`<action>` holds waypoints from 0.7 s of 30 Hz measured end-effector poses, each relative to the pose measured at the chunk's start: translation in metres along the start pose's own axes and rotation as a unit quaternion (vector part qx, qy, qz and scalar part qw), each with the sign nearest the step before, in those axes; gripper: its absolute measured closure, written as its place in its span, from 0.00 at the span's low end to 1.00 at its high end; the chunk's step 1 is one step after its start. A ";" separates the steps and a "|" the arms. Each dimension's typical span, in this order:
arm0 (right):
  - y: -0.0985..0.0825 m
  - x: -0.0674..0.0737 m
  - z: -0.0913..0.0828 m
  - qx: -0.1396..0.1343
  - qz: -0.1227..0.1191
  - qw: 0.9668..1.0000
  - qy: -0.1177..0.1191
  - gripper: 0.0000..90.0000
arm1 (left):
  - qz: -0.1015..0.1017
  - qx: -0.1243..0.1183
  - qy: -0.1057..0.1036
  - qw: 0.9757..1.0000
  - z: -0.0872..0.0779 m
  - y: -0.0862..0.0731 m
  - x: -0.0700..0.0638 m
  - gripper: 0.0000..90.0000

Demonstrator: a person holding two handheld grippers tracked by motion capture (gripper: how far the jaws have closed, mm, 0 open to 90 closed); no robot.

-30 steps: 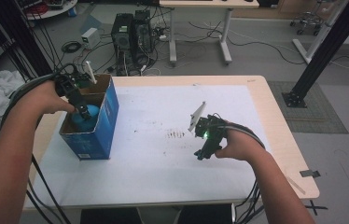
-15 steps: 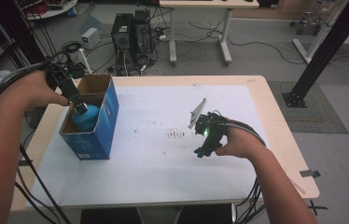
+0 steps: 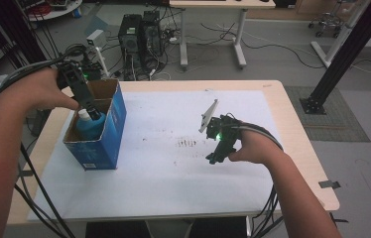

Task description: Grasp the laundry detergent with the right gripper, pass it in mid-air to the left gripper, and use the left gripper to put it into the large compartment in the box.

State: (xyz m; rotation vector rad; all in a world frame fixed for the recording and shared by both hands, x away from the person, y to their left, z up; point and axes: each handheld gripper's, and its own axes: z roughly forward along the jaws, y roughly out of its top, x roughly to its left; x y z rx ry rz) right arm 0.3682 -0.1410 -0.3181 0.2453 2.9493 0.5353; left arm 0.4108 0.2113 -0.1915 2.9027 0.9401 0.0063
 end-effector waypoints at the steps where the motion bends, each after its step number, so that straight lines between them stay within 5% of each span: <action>1: 0.001 0.000 -0.001 0.000 -0.002 1.000 0.000 0.15 | 0.007 -0.001 -0.001 1.000 0.000 0.002 -0.003 0.13; 9: 0.005 -0.001 -0.005 0.006 -0.001 1.000 0.000 0.15 | 0.048 0.008 -0.003 0.999 0.001 0.026 -0.020 0.12; 12: 0.005 -0.002 -0.005 0.008 -0.004 1.000 0.001 0.15 | 0.077 0.015 -0.008 0.997 0.005 0.035 -0.028 0.09; 21: 0.011 -0.001 -0.004 0.017 -0.010 1.000 0.004 0.15 | 0.117 0.025 -0.016 0.993 0.027 0.062 -0.046 0.07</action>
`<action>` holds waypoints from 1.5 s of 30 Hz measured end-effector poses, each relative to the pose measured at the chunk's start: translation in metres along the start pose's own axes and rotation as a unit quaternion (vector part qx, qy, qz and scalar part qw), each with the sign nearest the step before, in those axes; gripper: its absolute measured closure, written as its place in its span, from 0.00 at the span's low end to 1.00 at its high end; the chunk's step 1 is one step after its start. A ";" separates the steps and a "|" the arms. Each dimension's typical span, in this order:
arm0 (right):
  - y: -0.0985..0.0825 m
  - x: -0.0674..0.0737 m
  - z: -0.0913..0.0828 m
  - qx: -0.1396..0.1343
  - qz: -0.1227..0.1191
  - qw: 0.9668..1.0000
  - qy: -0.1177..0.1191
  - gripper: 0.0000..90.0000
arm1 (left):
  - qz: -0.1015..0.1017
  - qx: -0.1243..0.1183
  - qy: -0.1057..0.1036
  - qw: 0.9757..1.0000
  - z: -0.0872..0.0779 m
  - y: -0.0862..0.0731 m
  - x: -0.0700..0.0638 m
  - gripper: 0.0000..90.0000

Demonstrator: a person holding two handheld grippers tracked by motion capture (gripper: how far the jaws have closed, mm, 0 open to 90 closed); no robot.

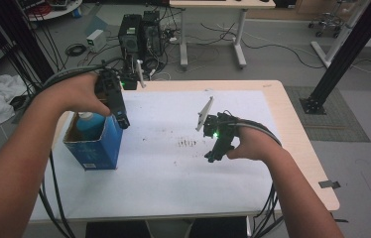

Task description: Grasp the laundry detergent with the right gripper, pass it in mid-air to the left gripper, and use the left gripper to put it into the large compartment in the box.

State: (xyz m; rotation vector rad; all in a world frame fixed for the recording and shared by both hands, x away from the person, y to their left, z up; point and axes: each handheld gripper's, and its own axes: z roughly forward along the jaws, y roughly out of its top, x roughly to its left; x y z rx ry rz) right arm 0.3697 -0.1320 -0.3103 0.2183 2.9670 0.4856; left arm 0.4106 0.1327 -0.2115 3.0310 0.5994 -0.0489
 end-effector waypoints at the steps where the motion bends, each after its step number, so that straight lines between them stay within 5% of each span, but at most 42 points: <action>1: 0.001 0.000 0.000 0.002 0.001 1.000 0.001 0.15 | 0.007 0.003 -0.001 1.000 0.003 0.004 -0.001 0.07; 12: -0.002 -0.013 0.009 0.025 0.005 1.000 0.011 0.15 | 0.050 -0.001 -0.012 0.999 0.034 0.028 -0.009 0.05; 20: 0.003 -0.013 0.018 0.050 -0.002 0.999 0.012 0.15 | 0.061 0.002 -0.023 0.998 0.061 0.037 -0.015 0.05; 45: 0.002 -0.020 0.010 0.045 0.013 0.999 0.004 0.15 | 0.081 -0.008 -0.015 0.997 0.052 0.049 -0.018 0.05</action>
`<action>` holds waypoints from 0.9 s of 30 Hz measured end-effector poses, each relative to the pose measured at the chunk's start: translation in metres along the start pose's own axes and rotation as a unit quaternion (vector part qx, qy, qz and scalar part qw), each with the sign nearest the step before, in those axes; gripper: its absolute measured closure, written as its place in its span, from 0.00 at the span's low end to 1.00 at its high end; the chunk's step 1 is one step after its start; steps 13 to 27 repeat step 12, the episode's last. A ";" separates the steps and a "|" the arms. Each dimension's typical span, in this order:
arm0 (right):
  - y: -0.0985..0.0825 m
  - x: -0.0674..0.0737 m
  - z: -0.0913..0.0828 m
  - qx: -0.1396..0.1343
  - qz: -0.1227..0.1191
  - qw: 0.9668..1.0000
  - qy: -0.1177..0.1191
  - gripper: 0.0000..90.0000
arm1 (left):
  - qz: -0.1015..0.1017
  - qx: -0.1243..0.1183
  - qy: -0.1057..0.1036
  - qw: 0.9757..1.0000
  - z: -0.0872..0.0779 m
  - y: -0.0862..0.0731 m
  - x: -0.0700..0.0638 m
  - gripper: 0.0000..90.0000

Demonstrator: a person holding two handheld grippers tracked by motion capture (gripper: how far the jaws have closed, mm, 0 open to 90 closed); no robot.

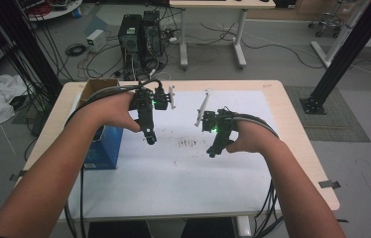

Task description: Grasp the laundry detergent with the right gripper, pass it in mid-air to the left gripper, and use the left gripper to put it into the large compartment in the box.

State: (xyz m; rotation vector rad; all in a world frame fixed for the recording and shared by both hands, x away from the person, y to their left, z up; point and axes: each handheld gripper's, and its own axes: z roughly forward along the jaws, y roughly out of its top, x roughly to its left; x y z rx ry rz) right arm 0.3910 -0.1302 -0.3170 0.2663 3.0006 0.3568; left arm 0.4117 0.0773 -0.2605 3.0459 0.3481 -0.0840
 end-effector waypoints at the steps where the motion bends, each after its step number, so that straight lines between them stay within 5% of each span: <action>1: 0.000 0.000 0.000 0.000 0.000 1.000 0.000 0.15 | 0.000 0.000 0.000 1.000 0.000 0.000 0.000 0.05; 27: 0.000 0.001 -0.002 -0.005 0.000 1.000 0.000 0.15 | 0.000 -0.005 -0.006 1.000 -0.001 0.002 -0.001 0.05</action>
